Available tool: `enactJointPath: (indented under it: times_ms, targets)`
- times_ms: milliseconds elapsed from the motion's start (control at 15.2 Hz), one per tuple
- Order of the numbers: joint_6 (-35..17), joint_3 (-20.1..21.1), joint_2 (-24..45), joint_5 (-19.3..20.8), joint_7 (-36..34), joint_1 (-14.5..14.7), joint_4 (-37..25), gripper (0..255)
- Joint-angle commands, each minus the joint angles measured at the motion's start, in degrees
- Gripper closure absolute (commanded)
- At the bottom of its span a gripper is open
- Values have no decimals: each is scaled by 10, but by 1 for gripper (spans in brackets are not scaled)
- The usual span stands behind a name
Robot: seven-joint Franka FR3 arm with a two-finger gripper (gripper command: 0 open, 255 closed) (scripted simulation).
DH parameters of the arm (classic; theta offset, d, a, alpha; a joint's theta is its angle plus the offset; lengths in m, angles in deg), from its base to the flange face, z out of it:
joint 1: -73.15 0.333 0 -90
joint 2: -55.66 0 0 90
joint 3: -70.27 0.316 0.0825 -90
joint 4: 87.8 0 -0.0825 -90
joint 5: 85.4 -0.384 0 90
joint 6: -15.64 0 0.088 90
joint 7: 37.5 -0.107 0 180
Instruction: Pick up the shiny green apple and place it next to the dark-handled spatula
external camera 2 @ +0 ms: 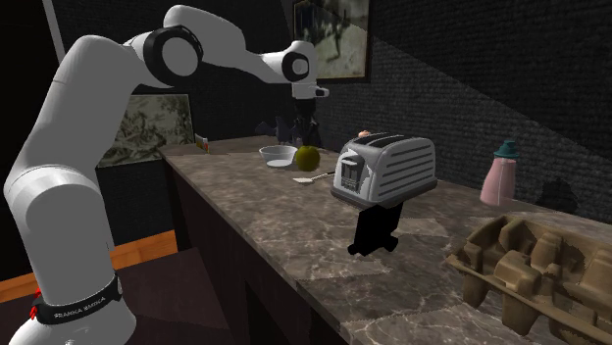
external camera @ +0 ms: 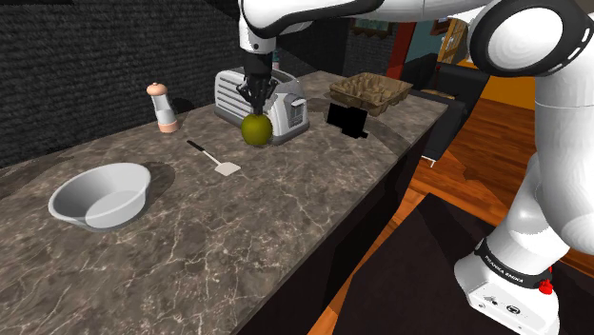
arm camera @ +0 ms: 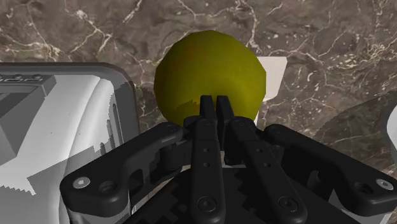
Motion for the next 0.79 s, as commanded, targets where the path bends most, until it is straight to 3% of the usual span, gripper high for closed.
enactJointPath:
  times_ms: [0, 726]
  targets:
    - [-15, 0, 0, 0, 0, 0, 15, 255]
    - [-95, 0, 9, -1, 1, 1, 85, 255]
